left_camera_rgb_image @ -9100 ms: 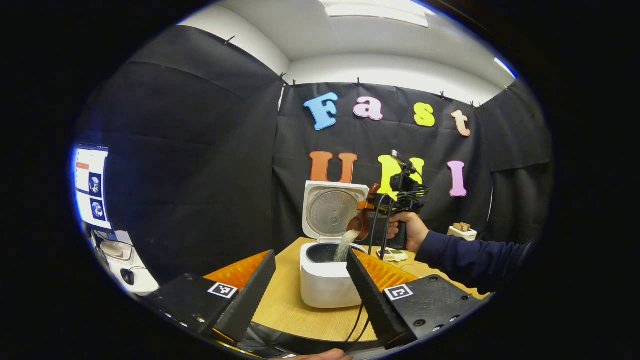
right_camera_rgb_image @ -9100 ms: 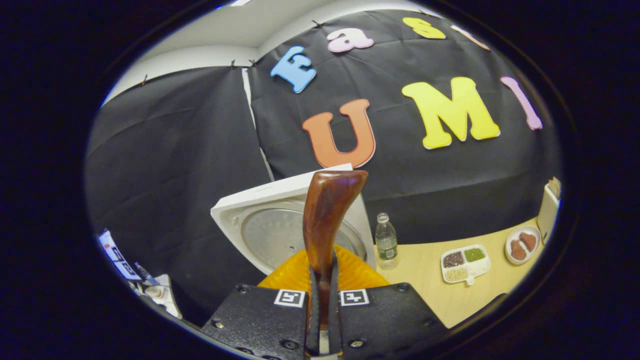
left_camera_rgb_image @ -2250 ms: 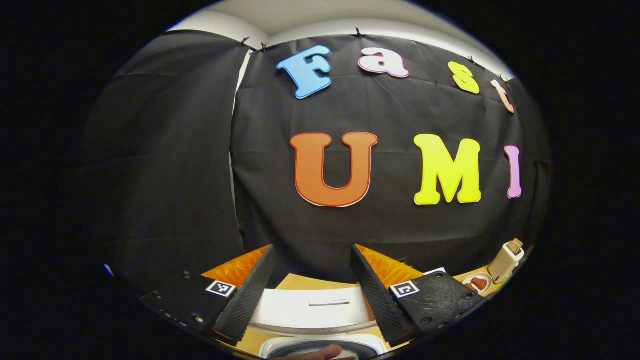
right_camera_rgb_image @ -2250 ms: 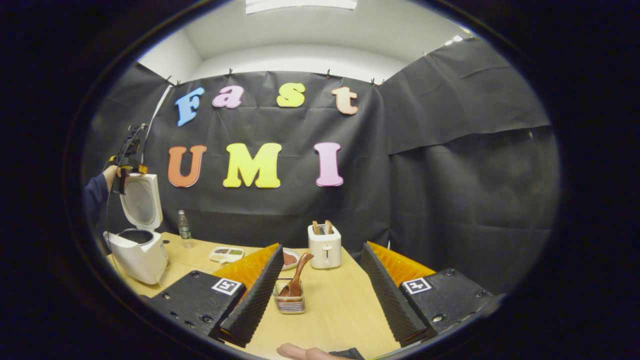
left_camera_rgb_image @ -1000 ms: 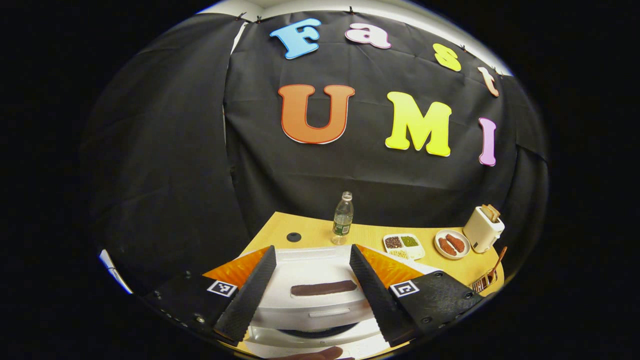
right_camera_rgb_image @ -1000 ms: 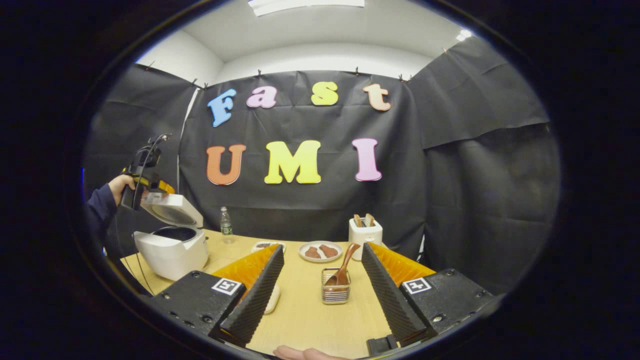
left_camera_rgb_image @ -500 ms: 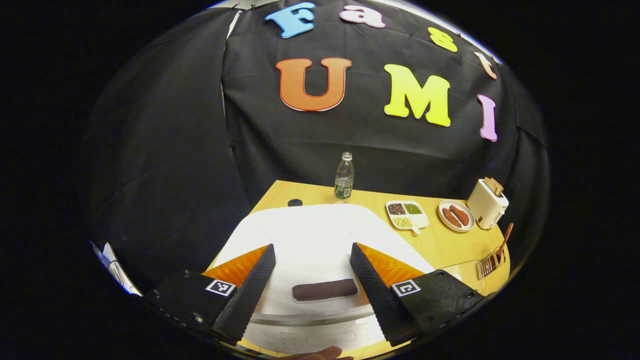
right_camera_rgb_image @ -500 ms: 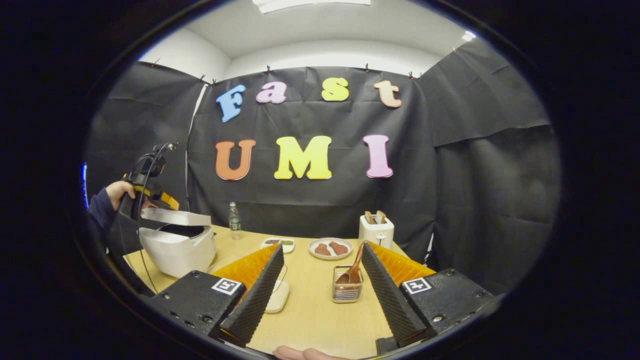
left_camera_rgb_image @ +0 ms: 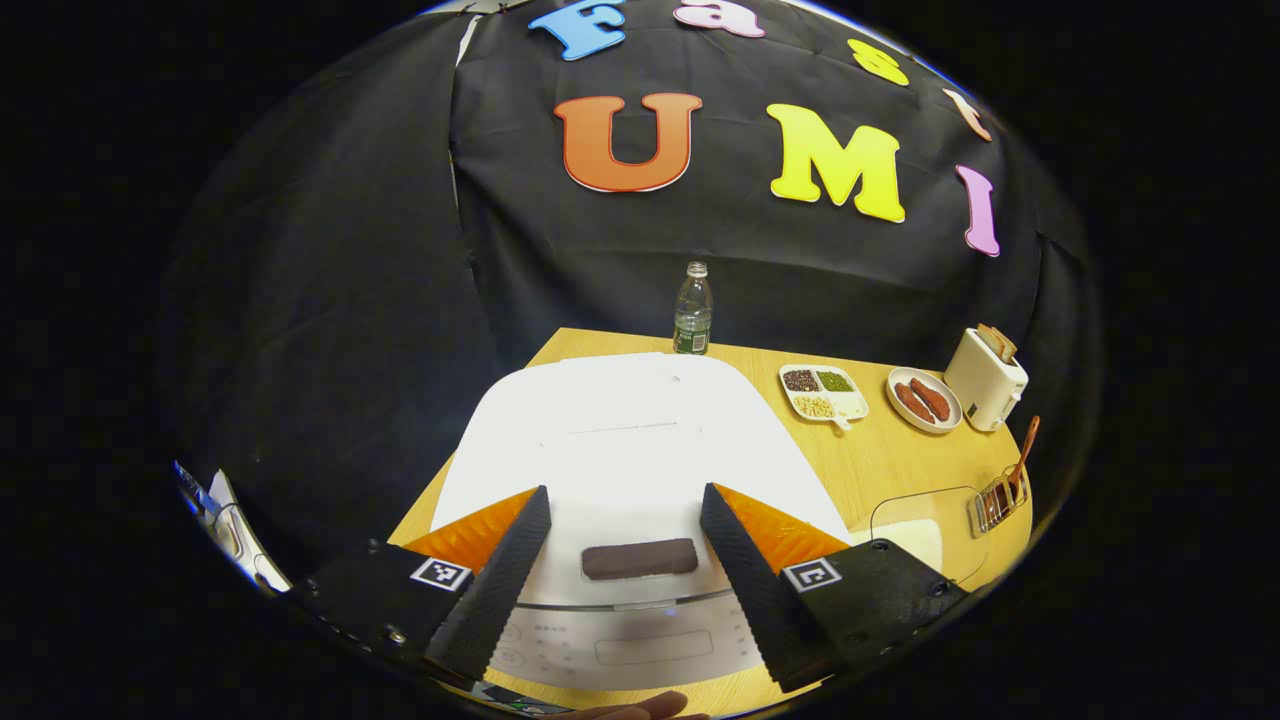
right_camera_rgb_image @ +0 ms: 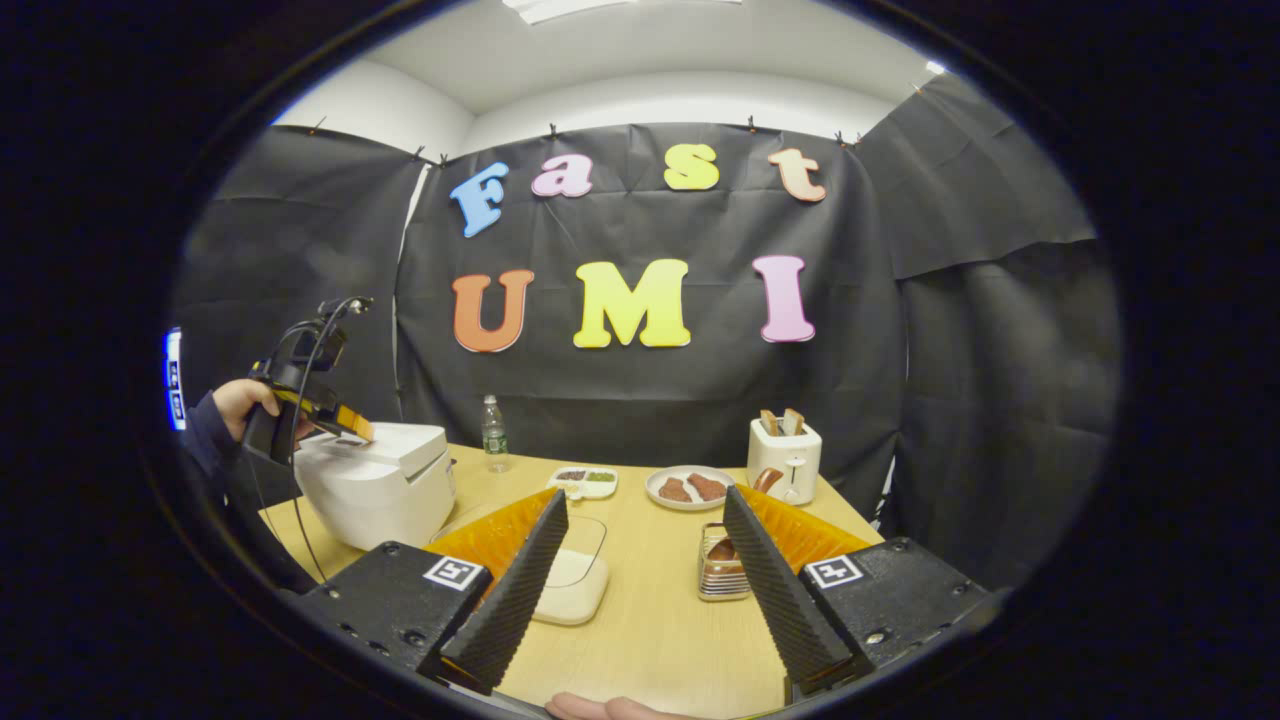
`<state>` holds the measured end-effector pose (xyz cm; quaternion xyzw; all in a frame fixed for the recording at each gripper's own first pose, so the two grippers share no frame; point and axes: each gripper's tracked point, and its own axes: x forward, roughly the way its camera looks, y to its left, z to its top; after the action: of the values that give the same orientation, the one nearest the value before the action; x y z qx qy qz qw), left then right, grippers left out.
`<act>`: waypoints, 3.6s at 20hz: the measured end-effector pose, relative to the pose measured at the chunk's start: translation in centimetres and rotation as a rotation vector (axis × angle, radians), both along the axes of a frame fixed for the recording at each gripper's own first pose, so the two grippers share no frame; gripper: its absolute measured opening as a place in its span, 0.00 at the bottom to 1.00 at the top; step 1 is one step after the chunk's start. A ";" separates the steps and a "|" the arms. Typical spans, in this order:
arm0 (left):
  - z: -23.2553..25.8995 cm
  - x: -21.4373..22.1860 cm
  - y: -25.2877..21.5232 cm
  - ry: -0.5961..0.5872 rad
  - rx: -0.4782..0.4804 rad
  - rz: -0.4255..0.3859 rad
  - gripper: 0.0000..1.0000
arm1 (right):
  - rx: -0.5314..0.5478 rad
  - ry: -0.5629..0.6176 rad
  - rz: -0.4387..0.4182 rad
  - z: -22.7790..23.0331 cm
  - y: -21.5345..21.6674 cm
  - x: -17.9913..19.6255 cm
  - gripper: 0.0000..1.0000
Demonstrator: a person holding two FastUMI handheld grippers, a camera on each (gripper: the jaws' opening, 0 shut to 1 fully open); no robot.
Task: Close the left gripper, press the button to open the rice cooker; take a wooden spoon from the chopstick holder with the right hand, scoop a spoonful of rice and pour it into the rice cooker, then put the wooden spoon back into the chopstick holder.
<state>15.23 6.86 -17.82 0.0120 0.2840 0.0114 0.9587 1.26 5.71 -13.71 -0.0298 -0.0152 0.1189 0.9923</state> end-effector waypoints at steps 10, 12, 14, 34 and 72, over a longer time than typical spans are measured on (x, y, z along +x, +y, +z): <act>-0.9 -1.2 -0.1 -0.165 0.023 -0.002 0.98 | 0.011 0.053 -0.015 -1.6 -1.0 1.6 1.00; -1.0 -1.1 -0.1 -0.182 0.022 -0.004 0.98 | 0.014 0.070 -0.001 -1.9 -0.7 1.7 1.00; -1.2 -1.0 -0.1 -0.195 0.021 0.000 0.98 | 0.016 0.072 0.004 -2.0 -0.6 2.0 1.00; 4.3 -2.0 0.1 -0.336 -0.013 0.050 0.95 | 0.011 -0.005 -0.026 0.4 -2.1 1.4 0.99; 10.9 -16.8 -10.2 -0.628 0.063 -0.129 0.96 | 0.021 -0.139 -0.119 4.5 -2.1 -0.1 1.00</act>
<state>-1.55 -3.29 -6.94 0.0554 -0.0276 -0.0374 0.9974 1.11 3.62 -9.22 -0.0283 -0.0837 0.0572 0.9944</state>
